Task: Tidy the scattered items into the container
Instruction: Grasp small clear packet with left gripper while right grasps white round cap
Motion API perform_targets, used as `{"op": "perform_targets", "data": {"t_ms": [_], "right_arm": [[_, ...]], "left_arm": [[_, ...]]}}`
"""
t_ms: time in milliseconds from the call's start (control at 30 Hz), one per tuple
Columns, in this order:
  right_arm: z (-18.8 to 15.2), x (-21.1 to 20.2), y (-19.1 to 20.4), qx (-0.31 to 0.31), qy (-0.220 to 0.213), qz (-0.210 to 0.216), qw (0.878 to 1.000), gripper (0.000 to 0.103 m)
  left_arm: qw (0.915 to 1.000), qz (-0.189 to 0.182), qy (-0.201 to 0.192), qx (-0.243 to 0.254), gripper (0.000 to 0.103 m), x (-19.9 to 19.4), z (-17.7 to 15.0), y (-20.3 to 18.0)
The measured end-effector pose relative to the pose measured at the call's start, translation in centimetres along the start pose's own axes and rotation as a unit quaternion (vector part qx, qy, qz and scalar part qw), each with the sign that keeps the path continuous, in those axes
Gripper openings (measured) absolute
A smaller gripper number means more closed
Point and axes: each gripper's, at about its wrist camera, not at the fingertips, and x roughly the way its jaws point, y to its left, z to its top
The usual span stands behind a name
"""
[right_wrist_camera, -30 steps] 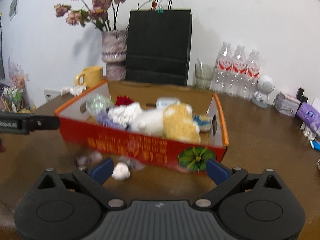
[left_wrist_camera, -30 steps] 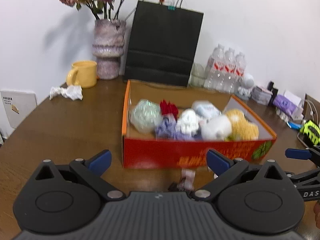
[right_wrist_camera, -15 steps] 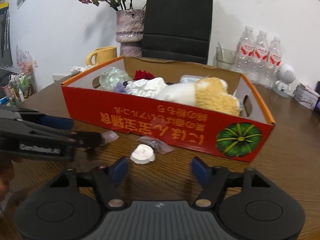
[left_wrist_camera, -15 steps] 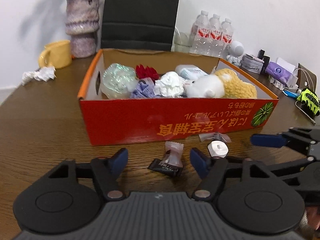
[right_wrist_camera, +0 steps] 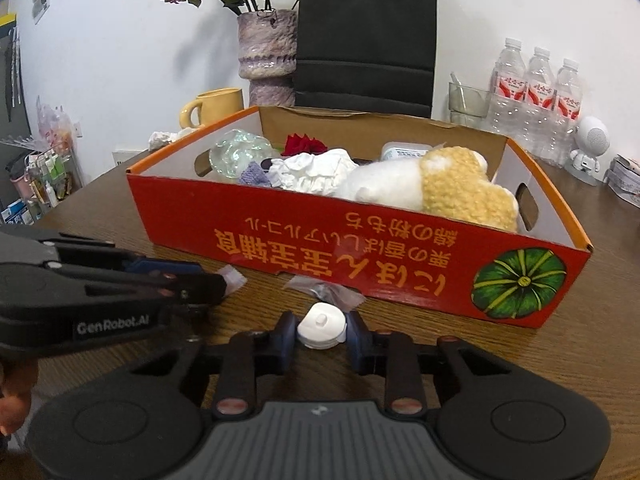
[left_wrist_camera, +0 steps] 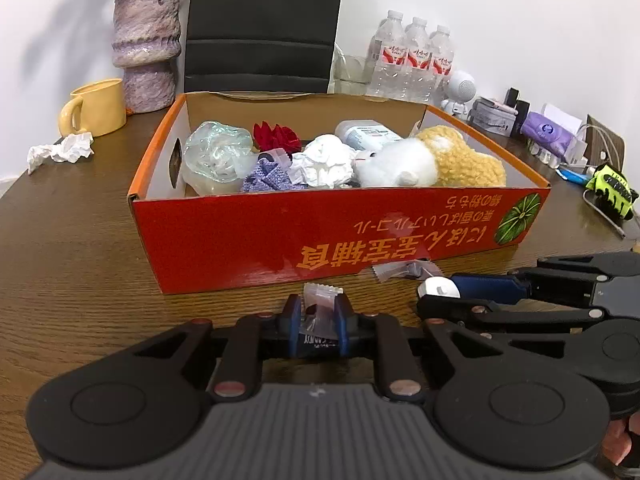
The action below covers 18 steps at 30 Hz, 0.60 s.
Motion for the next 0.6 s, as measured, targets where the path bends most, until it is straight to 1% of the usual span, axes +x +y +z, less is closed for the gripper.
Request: {"op": "perform_targets", "data": {"t_ms": [200,333,433,600], "right_arm": [[-0.1,-0.5,-0.3,0.006,-0.001,-0.003,1.000,0.026],[0.0,-1.4,-0.3,0.005,-0.009,-0.002,1.000,0.026],[0.3,-2.6,-0.4,0.004,-0.022,0.003,1.000,0.026],[1.4,-5.0,-0.8,0.013,-0.054,0.022,0.998,0.026]], "left_arm": [[0.9999,-0.003,-0.011,0.002,0.018,-0.8,0.1,-0.2],[0.9998,-0.006,-0.019,0.004,0.018,-1.6,0.2,-0.4],[0.9993,-0.013,-0.034,0.005,0.018,-2.9,0.3,-0.5],[0.9968,-0.031,-0.073,0.011,0.018,-5.7,1.3,-0.9]]}}
